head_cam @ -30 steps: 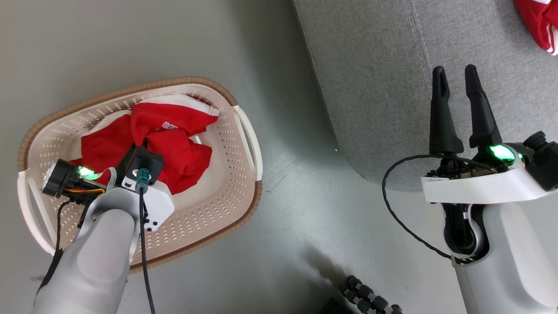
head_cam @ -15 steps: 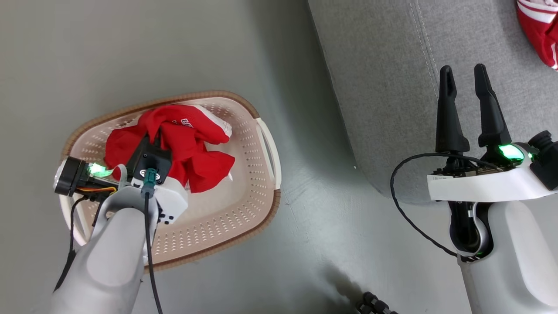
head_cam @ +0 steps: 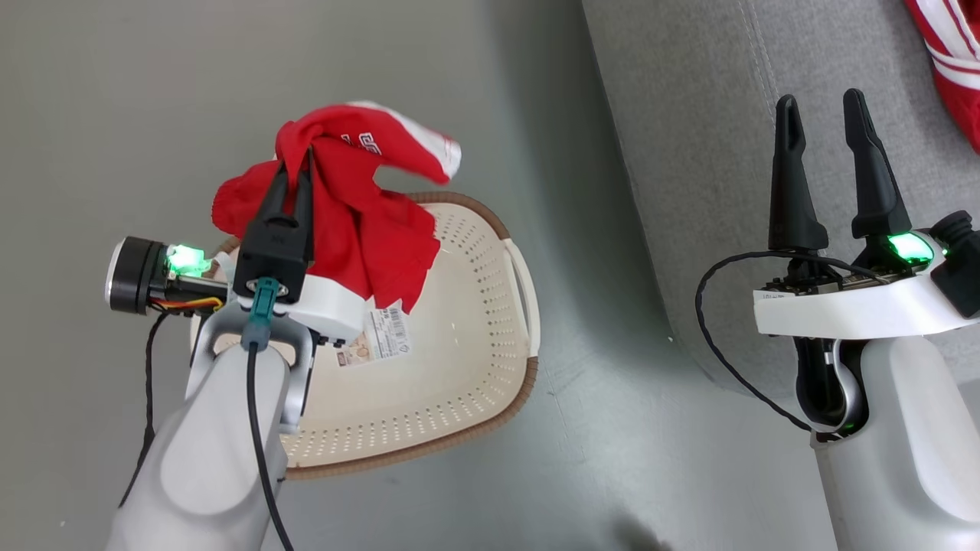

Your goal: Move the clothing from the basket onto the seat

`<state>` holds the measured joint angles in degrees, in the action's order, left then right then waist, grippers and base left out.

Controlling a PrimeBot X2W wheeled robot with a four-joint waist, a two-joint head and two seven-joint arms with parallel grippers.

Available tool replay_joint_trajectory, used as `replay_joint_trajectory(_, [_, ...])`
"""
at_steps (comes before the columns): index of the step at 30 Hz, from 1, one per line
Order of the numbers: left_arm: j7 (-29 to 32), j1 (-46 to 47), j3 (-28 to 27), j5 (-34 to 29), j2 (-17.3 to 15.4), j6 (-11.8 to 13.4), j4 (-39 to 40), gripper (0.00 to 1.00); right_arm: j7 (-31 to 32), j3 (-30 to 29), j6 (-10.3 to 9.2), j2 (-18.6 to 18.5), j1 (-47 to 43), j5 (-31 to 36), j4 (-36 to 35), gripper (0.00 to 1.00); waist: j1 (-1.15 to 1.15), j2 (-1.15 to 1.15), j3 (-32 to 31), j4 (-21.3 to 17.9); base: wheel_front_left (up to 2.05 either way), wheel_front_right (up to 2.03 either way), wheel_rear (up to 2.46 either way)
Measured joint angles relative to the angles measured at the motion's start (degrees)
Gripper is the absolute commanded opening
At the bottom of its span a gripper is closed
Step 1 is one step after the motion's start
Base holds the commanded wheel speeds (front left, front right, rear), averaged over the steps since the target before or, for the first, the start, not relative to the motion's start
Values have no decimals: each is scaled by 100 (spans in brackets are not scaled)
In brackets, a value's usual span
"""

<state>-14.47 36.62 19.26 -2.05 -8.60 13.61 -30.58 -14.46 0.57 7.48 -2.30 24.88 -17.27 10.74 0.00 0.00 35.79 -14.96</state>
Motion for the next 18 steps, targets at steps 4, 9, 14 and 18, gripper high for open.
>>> replay_joint_trajectory(4, [0,-291,24,102,24,-2,530,0,-5,-35,0,-16,-1,108,43,100,0,0,-240,186,0,0,0])
replay_joint_trajectory(9, [0,-506,16,207,30,-2,976,0,-9,-67,0,-46,-8,249,82,100,0,0,-496,364,0,0,0])
replay_joint_trajectory(14, [0,-715,16,253,15,-10,1296,0,-10,-143,0,-103,-21,359,131,100,0,0,-764,531,0,0,0])
replay_joint_trajectory(18, [0,-871,57,253,-2,-63,1478,0,-14,-182,0,-137,-54,380,242,100,0,0,-985,654,0,0,0])
